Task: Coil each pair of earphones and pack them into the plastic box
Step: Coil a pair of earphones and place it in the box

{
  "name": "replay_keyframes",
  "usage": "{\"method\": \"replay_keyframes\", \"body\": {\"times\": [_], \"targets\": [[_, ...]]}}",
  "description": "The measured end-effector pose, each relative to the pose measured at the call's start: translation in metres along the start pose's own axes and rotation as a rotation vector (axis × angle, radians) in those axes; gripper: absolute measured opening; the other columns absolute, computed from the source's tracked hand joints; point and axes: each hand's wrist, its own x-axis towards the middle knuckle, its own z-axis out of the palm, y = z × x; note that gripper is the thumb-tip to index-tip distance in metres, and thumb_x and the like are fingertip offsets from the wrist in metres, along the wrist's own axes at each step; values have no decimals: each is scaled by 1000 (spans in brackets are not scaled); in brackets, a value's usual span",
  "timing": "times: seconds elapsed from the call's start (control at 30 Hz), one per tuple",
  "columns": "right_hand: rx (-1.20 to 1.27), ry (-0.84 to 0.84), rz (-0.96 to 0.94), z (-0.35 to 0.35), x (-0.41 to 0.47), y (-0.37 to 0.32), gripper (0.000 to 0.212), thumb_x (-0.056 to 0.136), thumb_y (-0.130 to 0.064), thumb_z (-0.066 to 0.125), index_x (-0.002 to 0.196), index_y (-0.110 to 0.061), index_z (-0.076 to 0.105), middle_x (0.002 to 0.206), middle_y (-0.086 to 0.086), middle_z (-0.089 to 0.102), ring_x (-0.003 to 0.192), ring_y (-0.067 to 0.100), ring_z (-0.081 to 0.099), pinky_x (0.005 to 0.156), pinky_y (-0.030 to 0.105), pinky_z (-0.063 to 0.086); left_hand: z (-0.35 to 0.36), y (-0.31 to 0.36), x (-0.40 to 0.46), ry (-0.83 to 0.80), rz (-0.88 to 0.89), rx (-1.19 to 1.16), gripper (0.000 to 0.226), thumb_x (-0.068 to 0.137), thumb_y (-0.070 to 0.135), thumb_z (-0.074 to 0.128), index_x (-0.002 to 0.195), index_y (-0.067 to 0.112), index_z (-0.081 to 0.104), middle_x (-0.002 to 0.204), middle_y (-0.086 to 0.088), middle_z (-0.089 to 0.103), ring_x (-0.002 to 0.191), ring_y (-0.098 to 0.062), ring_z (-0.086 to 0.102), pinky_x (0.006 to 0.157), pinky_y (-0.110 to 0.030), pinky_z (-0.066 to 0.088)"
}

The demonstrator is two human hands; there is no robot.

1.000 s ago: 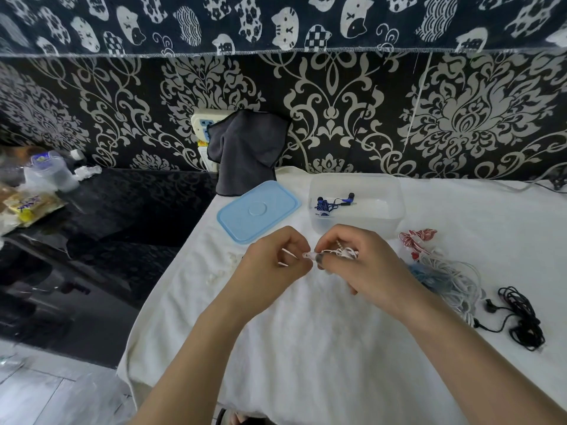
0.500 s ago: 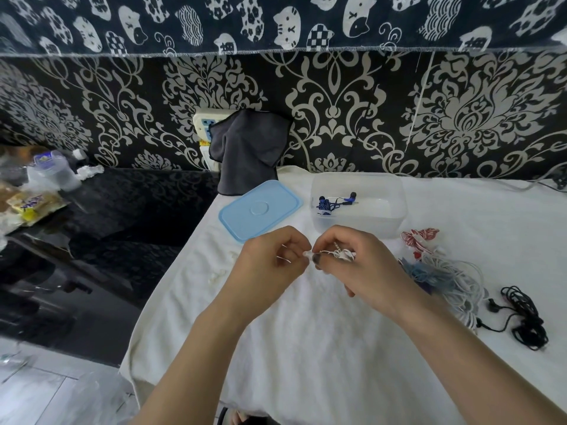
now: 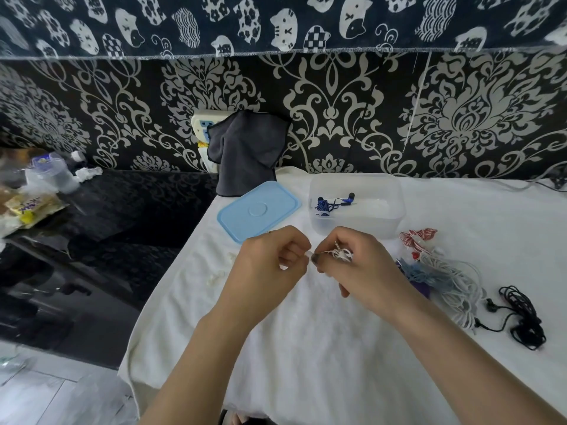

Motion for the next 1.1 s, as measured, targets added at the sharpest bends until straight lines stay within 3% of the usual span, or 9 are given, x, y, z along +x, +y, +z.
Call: {"method": "replay_keyframes", "body": {"times": [0.27, 0.37, 0.53, 0.6, 0.67, 0.77, 0.87, 1.1], "targets": [[101, 28, 39, 4, 0, -1, 11, 88, -20, 70, 79, -13, 67, 69, -5, 67, 51, 15, 56, 49, 27, 48, 4, 2, 0, -4, 64, 22, 28, 80, 1, 70, 99, 19, 61, 86, 7, 72, 84, -13, 73, 80, -34, 61], [116, 54, 48, 5, 1, -1, 12, 89, -19, 68, 77, -14, 67, 75, 0, 67, 51, 18, 57, 54, 34, 51, 5, 4, -1, 19, 60, 34, 27, 82, 0, 69, 100, 19, 61, 86, 10, 71, 84, -9, 72, 80, -31, 60], [132, 76, 50, 6, 2, 1, 11, 90, -20, 68, 78, -19, 67, 86, 5, 67, 58, 19, 59, 52, 32, 52, 7, 7, 0, 56, 60, 42, 29, 83, -2, 70, 102, 19, 60, 87, 13, 71, 85, -4, 71, 81, -22, 58], [171, 76, 47, 5, 2, 2, 9, 90, -19, 68, 81, -21, 68, 88, 3, 70, 66, 24, 62, 51, 33, 51, 6, 9, 0, 66, 23, -24, 32, 84, -5, 67, 105, 20, 60, 91, 11, 70, 84, -4, 73, 81, -17, 57], [222, 64, 44, 4, 3, 0, 6, 91, -17, 68, 85, -20, 68, 85, 1, 73, 63, 15, 61, 49, 30, 49, 4, 10, 0, 75, -37, -101, 34, 87, -6, 62, 107, 21, 61, 94, 8, 71, 84, -5, 74, 79, -17, 56], [258, 43, 46, 1, 3, -4, 6, 91, -15, 68, 86, -19, 70, 83, 1, 74, 54, 0, 55, 50, 29, 47, 1, 5, 3, 83, -134, -186, 30, 94, -4, 57, 106, 21, 67, 90, 7, 75, 86, -8, 74, 83, -27, 59], [288, 29, 53, -1, 2, -6, 6, 91, -12, 67, 89, -16, 70, 85, 4, 75, 47, -1, 53, 51, 32, 47, -1, 2, 5, 51, -180, -272, 26, 98, 0, 54, 99, 17, 73, 87, 0, 77, 88, -14, 75, 89, -36, 60], [277, 33, 24, -6, 1, -9, 9, 90, -11, 70, 86, -19, 72, 91, 7, 71, 45, 0, 49, 46, 24, 43, -4, 7, 10, -47, -359, -599, 15, 101, 10, 58, 96, 5, 70, 95, -15, 74, 89, -19, 72, 80, -27, 58]]}}
